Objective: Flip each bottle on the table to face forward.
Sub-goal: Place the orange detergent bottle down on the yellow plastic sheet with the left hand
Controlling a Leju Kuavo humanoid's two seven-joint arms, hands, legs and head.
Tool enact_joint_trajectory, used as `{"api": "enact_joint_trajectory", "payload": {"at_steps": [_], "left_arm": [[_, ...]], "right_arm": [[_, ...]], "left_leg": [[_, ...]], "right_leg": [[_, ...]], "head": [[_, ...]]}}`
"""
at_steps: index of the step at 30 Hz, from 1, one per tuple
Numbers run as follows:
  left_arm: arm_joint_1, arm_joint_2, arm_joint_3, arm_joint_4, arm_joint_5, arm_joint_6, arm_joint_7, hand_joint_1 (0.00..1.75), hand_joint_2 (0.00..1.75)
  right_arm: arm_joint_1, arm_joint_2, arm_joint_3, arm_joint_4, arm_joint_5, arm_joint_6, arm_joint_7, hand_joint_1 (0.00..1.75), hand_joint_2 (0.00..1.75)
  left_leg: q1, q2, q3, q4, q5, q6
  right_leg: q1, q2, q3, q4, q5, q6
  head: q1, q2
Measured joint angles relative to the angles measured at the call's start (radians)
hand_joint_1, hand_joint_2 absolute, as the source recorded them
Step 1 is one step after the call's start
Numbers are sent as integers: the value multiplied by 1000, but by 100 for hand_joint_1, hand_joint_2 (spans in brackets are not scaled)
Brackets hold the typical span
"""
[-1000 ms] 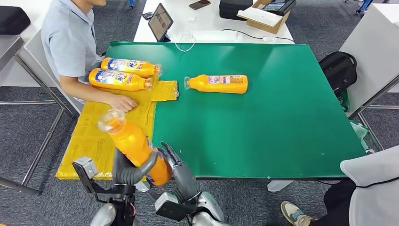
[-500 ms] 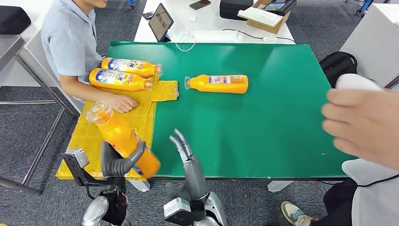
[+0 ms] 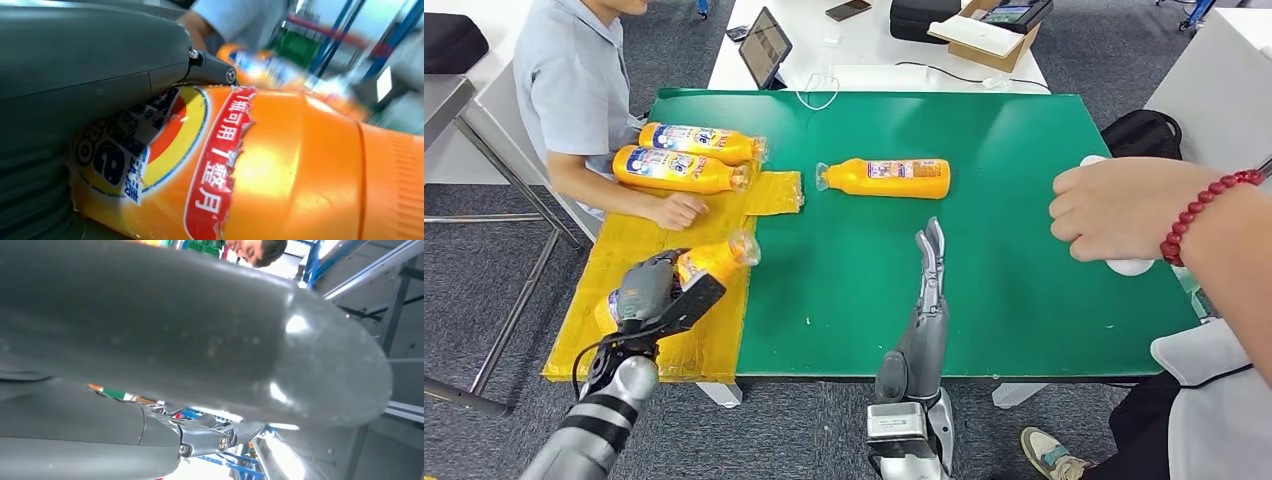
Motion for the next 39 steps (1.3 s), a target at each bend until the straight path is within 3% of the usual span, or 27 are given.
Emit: {"api": "enact_joint_trajectory", "payload": {"at_steps": [4,9,10,13,14,16,20,24,27,31,34,38,39], "left_arm": [[-123,0,-25,198,-64,-105,39,175,175],[-219,-7,-35,337,-33,-215,35,168,175],[-230,-7,-36,353,-25,-226,33,137,175],[-249,-8,-38,386,-15,-239,28,13,175],[-252,-8,-38,394,-9,-245,20,1,175],[-253,-8,-35,402,27,-265,-17,0,175],[-232,-9,8,384,206,-348,-172,0,175],[-136,-15,72,248,446,-454,-285,0,175],[-38,-19,92,94,545,-406,-292,0,175],[61,-21,104,-110,687,-331,-315,0,0],[111,-25,113,-263,786,-256,-373,0,0],[165,-34,130,-460,873,-189,-451,0,175],[176,-37,135,-501,893,-178,-462,0,175]], "right_arm": [[-11,0,0,12,-32,0,0,0,0],[-14,0,-2,33,-39,0,0,0,0],[-14,0,-2,36,-37,0,0,0,0],[-14,0,-4,42,-33,0,0,0,0],[-14,0,-6,44,-33,0,0,0,0],[-13,0,-12,46,-31,0,0,0,0],[-12,-2,-25,49,-29,0,0,0,0],[-8,-8,-32,51,-26,0,0,0,0],[2,-8,-53,52,4,0,0,0,0],[6,-9,-101,53,80,0,0,0,0],[-10,-27,-139,77,132,0,1,0,0],[-77,-97,-181,180,197,6,28,0,175],[-98,-118,-190,212,232,11,46,0,175]], "left_leg": [[0,-1,1,0,0,0],[0,-1,3,0,0,0],[0,-2,4,0,0,0],[0,-1,6,-1,0,-1],[0,-1,6,-1,1,-1],[0,-1,6,-1,1,-2],[0,-2,6,0,1,-2],[-1,-3,6,0,1,-2],[-1,-2,4,0,1,-2],[-1,-2,1,0,1,-2],[-1,-2,0,0,1,-2],[-1,-2,0,0,1,-2],[-1,-2,0,0,1,-2]], "right_leg": [[0,0,1,0,0,0],[0,0,3,1,0,0],[0,0,4,1,0,0],[0,0,5,2,0,0],[0,0,5,2,0,0],[0,0,5,3,0,-1],[0,-1,5,3,1,-3],[-1,-3,5,2,1,-3],[-1,-3,3,2,1,-3],[0,-3,0,2,1,-3],[0,-3,0,2,1,-3],[0,-3,0,2,1,-3],[0,-3,0,2,1,-3]], "head": [[0,0],[0,0],[0,0],[0,0],[0,0],[0,0],[0,0],[0,0],[0,0],[0,0],[0,0],[0,0],[0,0]]}}
